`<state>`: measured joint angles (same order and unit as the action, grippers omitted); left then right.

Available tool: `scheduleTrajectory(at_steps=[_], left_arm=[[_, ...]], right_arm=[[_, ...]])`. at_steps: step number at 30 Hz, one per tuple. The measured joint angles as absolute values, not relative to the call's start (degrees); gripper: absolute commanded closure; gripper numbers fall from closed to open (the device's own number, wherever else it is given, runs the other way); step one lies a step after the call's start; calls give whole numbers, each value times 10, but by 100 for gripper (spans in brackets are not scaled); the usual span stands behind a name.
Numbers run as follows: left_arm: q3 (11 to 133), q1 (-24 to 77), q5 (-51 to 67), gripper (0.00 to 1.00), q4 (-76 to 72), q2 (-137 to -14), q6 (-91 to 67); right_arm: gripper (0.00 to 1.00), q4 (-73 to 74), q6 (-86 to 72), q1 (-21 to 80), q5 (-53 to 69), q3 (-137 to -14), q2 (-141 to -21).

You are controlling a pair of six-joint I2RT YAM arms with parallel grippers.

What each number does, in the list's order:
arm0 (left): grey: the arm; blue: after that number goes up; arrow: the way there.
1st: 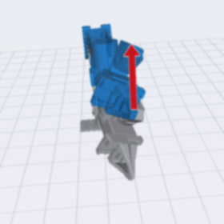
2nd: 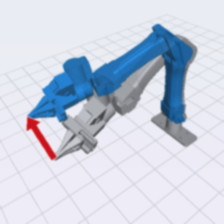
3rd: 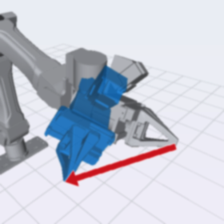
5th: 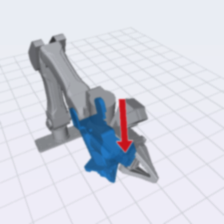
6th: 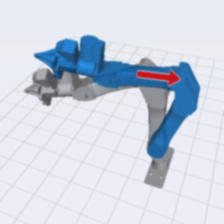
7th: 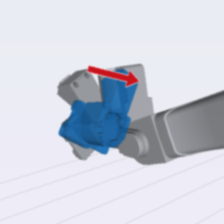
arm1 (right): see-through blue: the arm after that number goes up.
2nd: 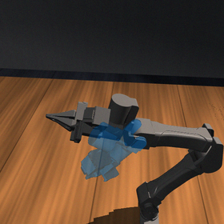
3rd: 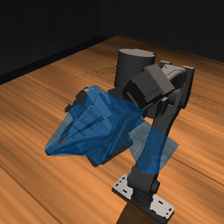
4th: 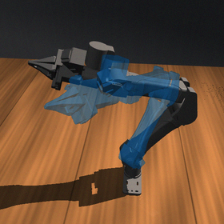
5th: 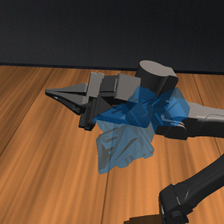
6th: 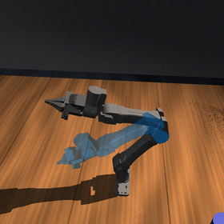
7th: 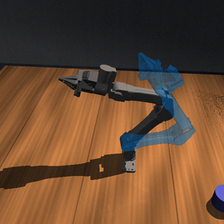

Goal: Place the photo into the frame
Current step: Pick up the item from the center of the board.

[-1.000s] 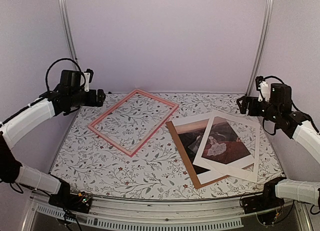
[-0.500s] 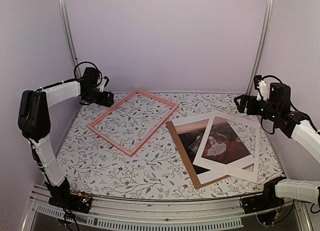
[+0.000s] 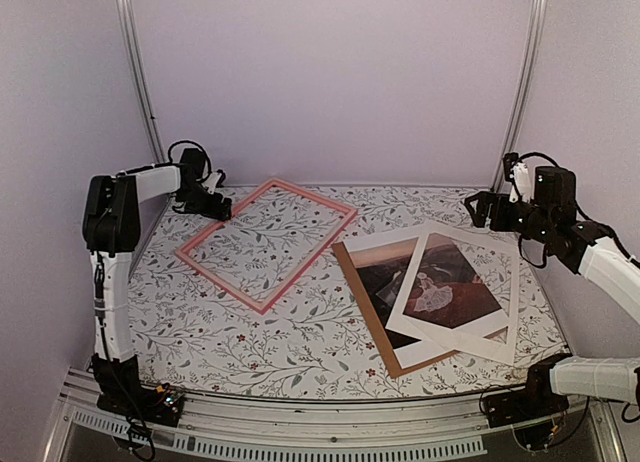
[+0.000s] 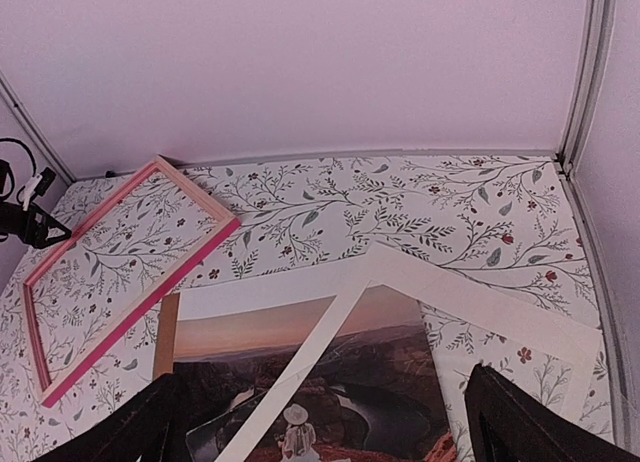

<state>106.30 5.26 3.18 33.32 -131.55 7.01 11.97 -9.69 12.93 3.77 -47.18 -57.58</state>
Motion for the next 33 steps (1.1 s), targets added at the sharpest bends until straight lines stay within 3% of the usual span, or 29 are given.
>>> scheduleTrajectory(at_steps=[5,12,20,25,33], left_arm=[[1095,52,41,14,345,-1359,67],[1104,52,22,49,354,-1372,53],[1012,53,8,70,342,-1324,22],[908,60,3,75,342,-1252,-14],[648,79,-13,73,337,-1021,-110]], right_arm=[[1,120,-99,129,38,-472,-588],[1,119,-116,129,52,-472,-601],[1,115,-129,129,60,-462,-604],[1,116,-131,129,63,-456,-603],[1,116,-138,129,73,-430,-581]])
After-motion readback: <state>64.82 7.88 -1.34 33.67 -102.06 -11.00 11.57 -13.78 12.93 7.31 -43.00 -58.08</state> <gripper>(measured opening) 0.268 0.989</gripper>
